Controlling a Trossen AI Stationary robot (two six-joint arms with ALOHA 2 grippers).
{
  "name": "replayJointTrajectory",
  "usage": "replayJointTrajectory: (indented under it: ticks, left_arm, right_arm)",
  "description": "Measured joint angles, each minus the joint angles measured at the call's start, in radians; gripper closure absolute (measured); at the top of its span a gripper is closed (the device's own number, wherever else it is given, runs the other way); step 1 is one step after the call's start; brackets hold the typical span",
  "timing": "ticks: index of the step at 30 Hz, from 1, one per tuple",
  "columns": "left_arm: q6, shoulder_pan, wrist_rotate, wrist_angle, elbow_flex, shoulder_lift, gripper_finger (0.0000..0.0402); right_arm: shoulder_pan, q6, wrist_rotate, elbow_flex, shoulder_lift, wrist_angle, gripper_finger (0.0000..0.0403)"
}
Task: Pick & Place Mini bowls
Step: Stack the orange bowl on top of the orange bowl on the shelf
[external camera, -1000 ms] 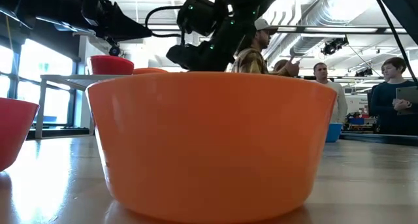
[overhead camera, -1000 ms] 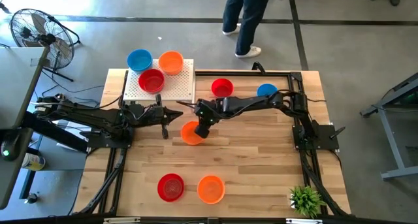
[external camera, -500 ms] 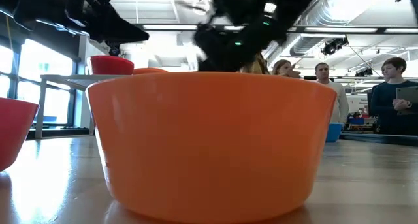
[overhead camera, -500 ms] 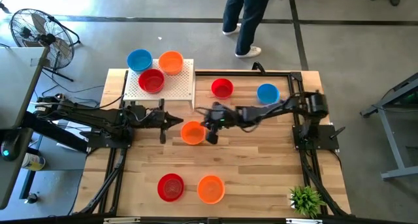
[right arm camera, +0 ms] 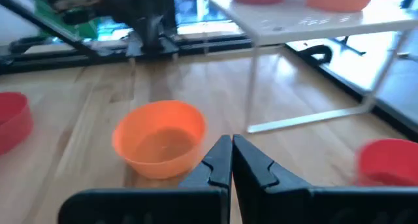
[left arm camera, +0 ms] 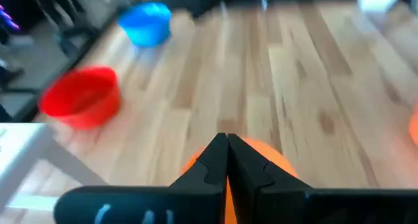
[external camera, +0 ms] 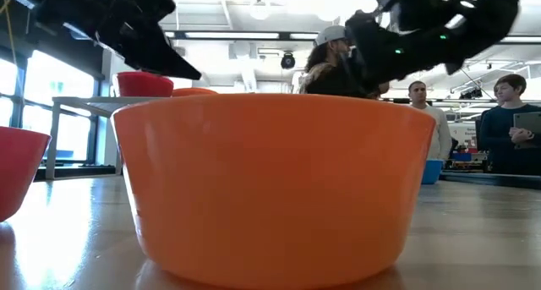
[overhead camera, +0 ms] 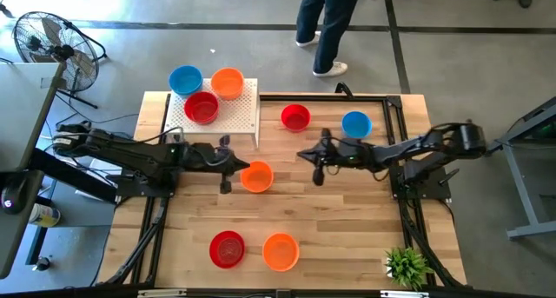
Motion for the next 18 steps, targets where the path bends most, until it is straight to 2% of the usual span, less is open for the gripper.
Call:
replayJointTrajectory:
  ticks: [8,12,18]
  left_arm:
    - [-0.064,0.000,0.048,-0.422,0.251,0.142,0.0392]
    - [-0.099,0.000,0.120,-0.528,0.330,0.227,0.0366]
    - [-0.129,0.000,0.200,-0.602,0.403,0.337,0.0304]
  right_arm:
    - [-0.036,-0.004,0.020,-0.139,-0.063,0.127,0.0403]
    - [-0.038,-0.011,0.020,-0.155,-0.064,0.133,0.0403]
    - [-0.038,-0.032,0.013,-0.155,-0.064,0.131,0.0403]
